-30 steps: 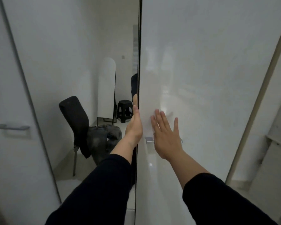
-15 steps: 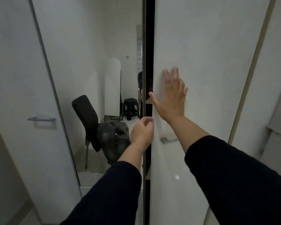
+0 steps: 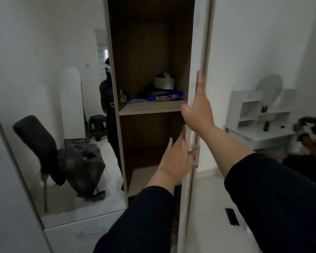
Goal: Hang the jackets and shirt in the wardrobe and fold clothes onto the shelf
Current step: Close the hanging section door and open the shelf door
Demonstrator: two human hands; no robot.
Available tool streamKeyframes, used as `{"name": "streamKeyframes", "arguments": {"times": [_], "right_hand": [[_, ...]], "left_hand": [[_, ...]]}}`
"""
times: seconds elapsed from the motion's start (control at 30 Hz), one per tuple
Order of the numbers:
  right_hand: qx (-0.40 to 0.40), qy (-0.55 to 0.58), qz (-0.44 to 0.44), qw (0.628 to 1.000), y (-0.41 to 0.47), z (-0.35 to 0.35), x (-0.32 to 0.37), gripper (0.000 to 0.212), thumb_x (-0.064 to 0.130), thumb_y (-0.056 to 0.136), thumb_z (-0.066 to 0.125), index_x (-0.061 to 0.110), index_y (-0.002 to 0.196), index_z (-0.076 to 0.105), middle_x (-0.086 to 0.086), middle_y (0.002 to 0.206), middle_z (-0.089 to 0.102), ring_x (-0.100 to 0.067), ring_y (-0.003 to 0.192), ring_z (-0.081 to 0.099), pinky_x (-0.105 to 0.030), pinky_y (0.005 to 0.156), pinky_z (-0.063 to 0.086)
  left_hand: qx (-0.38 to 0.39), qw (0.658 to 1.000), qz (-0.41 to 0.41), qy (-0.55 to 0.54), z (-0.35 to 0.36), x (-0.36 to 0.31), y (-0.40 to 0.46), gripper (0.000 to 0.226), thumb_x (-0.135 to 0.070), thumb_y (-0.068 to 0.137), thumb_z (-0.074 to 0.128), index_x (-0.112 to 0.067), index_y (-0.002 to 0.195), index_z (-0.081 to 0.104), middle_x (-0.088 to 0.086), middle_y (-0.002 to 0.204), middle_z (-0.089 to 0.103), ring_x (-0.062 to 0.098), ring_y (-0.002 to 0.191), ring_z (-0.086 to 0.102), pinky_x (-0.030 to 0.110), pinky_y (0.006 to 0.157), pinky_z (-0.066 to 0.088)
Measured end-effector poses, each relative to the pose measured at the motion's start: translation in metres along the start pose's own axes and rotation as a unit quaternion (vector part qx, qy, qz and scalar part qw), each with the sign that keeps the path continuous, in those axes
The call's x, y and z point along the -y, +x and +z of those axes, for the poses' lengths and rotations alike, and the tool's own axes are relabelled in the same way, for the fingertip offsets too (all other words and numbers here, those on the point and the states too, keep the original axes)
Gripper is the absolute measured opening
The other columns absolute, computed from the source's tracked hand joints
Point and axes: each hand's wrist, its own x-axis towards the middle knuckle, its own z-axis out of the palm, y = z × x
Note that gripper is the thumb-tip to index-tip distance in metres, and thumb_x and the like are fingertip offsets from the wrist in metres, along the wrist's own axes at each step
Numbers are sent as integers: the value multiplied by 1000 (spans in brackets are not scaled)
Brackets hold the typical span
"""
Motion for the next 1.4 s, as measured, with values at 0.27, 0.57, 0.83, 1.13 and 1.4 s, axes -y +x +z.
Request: {"name": "streamKeyframes", "arguments": {"times": [0.27, 0.57, 0.83, 1.13, 1.4], "right_hand": [[-181, -34, 133, 974, 14, -102, -19, 56, 17, 102, 36, 21, 153, 11, -9, 111, 62, -21, 95, 61, -22, 78, 41], [-138, -59, 213, 965, 24, -177, -76, 55, 20, 103, 38, 17, 152, 13, -9, 151, 36, -26, 135, 38, -25, 99, 31], [-109, -206, 189, 954, 3, -168, -73, 87, -6, 89, 42, 16, 152, -14, -2, 162, -2, -22, 145, 23, -28, 108, 34], [-52, -291, 217, 930, -14, -154, -66, 89, 12, 86, 43, 9, 150, -18, -3, 159, -21, -21, 150, 0, -49, 120, 6], [-50, -353, 213, 910, -26, -130, -45, 84, 10, 83, 43, 12, 154, -3, -13, 159, -19, -26, 148, -15, -54, 119, 6]], "left_hand": [[73, 990, 115, -29, 38, -95, 29, 97, -58, 92, 39, -8, 147, -25, 8, 157, -26, 18, 147, -15, 49, 117, -1], [163, 978, 127, -24, 64, -159, 73, 105, -60, 88, 44, -11, 145, -28, 6, 151, -37, 18, 145, -22, 53, 118, -1], [188, 973, 130, -19, 62, -158, 81, 111, -53, 83, 56, -18, 147, -28, 3, 153, -36, 19, 148, -4, 54, 117, -4], [237, 963, 128, 20, 64, -161, 76, 104, -58, 83, 48, -22, 147, -26, -1, 156, -29, 14, 148, -11, 56, 116, -5], [249, 960, 124, 17, 38, -135, 58, 89, -52, 90, 46, -22, 153, -9, -3, 161, -2, 16, 148, 6, 52, 118, 1]]}}
